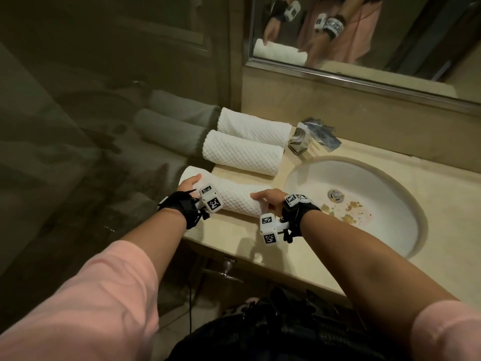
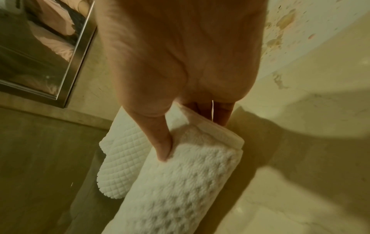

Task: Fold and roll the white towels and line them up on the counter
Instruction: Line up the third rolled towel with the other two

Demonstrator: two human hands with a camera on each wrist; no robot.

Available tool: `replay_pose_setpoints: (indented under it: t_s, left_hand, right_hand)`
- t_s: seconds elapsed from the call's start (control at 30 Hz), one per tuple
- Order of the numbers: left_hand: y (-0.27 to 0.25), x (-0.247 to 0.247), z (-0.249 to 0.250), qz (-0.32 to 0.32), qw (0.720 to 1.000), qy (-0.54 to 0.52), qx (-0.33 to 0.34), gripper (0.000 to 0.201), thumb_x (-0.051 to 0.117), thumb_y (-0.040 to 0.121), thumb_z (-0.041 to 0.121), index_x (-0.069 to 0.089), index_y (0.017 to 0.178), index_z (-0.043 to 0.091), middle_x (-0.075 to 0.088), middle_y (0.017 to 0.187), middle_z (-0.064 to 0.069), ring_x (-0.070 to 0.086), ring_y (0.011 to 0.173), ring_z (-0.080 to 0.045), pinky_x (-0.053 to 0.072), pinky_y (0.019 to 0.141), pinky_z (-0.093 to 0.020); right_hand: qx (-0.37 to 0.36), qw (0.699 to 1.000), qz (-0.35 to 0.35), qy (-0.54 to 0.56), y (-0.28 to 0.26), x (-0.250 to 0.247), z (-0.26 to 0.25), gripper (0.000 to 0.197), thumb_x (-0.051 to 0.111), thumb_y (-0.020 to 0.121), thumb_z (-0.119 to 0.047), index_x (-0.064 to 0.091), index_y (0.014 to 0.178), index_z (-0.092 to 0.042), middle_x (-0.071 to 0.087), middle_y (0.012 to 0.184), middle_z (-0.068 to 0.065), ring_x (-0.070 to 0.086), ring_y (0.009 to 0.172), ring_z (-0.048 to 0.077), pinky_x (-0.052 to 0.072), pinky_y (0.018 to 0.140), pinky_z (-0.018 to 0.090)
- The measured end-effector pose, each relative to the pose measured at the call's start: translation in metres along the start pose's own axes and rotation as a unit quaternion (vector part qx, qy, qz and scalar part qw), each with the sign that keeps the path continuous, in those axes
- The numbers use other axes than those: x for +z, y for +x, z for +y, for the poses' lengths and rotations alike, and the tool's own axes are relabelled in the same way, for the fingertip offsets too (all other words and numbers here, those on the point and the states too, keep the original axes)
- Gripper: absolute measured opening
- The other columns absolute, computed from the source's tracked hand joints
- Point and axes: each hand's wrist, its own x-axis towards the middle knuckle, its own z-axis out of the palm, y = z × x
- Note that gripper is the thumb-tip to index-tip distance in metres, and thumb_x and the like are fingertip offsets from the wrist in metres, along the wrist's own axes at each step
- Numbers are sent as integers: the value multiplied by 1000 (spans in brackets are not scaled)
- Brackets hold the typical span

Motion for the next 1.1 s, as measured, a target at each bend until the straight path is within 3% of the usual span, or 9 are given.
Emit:
replay_pose_setpoints:
  t_s: [0.17, 0.23, 0.37, 0.5, 0.73, 0.87, 0.97, 1.03, 1.1]
  left_hand:
    - [4, -4, 1, -8, 1000, -2, -12, 45, 59, 88, 46, 65, 110, 8, 73, 85, -10, 69, 61, -27, 56, 53, -35]
    - [8, -7, 1, -6, 1000, 20, -11, 57, 62, 83, 50, 61, 125, 11, 70, 106, -8, 70, 68, -28, 56, 58, -38]
    - [5, -16, 2, -5, 999, 36, 2, 56, 58, 87, 49, 56, 128, 11, 67, 104, -8, 70, 59, -27, 54, 50, -39]
    - [5, -22, -1, -31, 998, 55, 9, 55, 51, 94, 45, 43, 139, 15, 64, 88, -9, 68, 49, -24, 52, 44, -36]
    - [5, -27, -3, -12, 998, 55, 18, 53, 54, 93, 39, 45, 136, 10, 66, 76, -10, 66, 47, -22, 53, 45, -34]
    - [1, -24, 1, 2, 997, 74, 27, 26, 47, 99, 31, 51, 109, 7, 66, 53, -6, 61, 36, -18, 47, 35, -25]
    - [-1, -26, -2, -10, 998, 54, 24, 32, 54, 94, 35, 56, 111, 7, 72, 76, -8, 67, 49, -23, 55, 52, -33]
    - [14, -30, -8, -19, 999, 46, 18, 45, 60, 89, 38, 54, 125, 10, 71, 99, -10, 71, 64, -29, 54, 67, -49]
    - [24, -31, -9, -25, 998, 54, 17, 47, 57, 90, 40, 54, 127, 11, 70, 98, -9, 71, 64, -28, 55, 65, -44]
  right_hand:
    - [14, 1000, -4, 4, 5, 1, 0, 85, 83, 37, -50, 64, 107, -5, 65, 90, 9, 61, 81, 28, 47, 82, 39]
    - [21, 1000, -3, 22, -15, 3, -6, 74, 83, 48, -46, 64, 106, -5, 61, 86, 10, 56, 76, 27, 44, 73, 36]
    - [49, 998, 7, 50, -48, 4, -14, 44, 75, 75, -42, 54, 90, -6, 51, 76, 8, 47, 61, 20, 39, 60, 27]
    - [81, 986, -9, 146, -53, 1, -9, 68, 75, 78, -36, 43, 127, -2, 56, 115, 17, 63, 73, 28, 51, 53, 32]
    - [76, 971, -30, 223, -69, 13, -2, 36, 64, 88, -29, 50, 110, -3, 54, 74, 11, 57, 54, 24, 49, 43, 26]
    - [67, 945, -97, 306, -74, 27, 1, 13, 61, 88, -25, 51, 89, -17, 48, 92, 1, 54, 72, 19, 43, 61, 38]
    - [64, 925, -93, 363, -77, 35, 5, 30, 60, 90, -23, 52, 114, -39, 25, 155, -6, 36, 139, 29, 46, 61, 39]
    - [57, 916, -74, 390, -78, 42, 6, 21, 64, 88, -21, 57, 106, -32, 15, 158, 1, 27, 141, 34, 51, 83, 46]
    - [47, 910, -75, 405, -76, 44, 7, 19, 64, 89, -21, 58, 106, -19, 23, 156, 8, 32, 139, 36, 40, 105, 53]
